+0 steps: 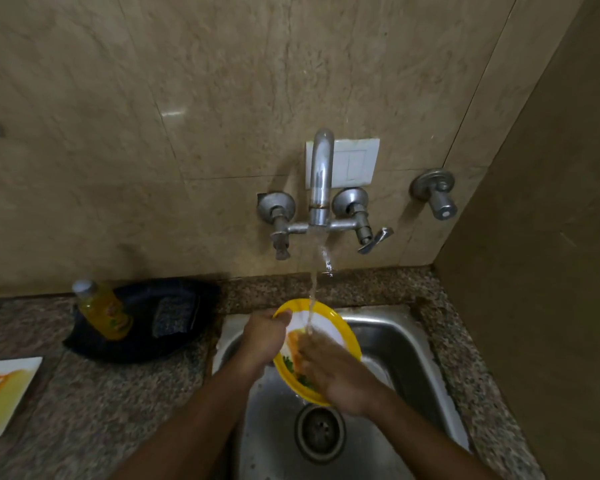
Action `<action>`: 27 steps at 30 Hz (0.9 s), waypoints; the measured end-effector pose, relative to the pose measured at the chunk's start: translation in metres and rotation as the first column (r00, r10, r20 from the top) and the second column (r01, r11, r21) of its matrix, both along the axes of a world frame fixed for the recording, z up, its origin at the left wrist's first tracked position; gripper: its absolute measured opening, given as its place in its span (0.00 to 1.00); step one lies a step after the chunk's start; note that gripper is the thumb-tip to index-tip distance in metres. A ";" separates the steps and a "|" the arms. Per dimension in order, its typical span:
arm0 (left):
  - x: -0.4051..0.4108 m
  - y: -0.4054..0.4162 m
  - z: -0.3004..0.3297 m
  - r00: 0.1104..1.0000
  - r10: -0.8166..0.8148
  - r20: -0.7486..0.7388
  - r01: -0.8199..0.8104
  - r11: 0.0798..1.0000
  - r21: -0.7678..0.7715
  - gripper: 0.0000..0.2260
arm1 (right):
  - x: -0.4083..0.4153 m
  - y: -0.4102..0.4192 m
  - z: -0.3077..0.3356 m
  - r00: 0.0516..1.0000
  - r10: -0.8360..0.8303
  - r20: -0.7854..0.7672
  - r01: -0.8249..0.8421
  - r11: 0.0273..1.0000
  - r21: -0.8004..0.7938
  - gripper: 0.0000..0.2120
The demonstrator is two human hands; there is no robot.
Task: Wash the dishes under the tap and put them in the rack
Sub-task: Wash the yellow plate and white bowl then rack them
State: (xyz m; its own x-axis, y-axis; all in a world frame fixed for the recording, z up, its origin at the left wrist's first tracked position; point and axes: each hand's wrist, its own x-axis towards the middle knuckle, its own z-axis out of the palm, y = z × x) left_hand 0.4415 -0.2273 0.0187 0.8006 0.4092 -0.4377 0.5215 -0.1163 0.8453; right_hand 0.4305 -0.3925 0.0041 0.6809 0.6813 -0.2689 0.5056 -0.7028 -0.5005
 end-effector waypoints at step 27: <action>0.013 -0.007 0.009 0.981 0.110 0.160 -0.048 0.936 -0.349 0.08 | -0.002 0.013 0.016 0.988 -0.006 0.154 0.001 0.999 0.034 0.40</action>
State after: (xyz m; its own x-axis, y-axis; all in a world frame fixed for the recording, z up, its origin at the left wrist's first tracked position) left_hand 0.4541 -0.2344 0.0273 0.8480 0.3250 -0.4186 0.3579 0.2313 0.9047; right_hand 0.4289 -0.3792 0.0206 0.7150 0.6854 -0.1378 0.5756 -0.6890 -0.4404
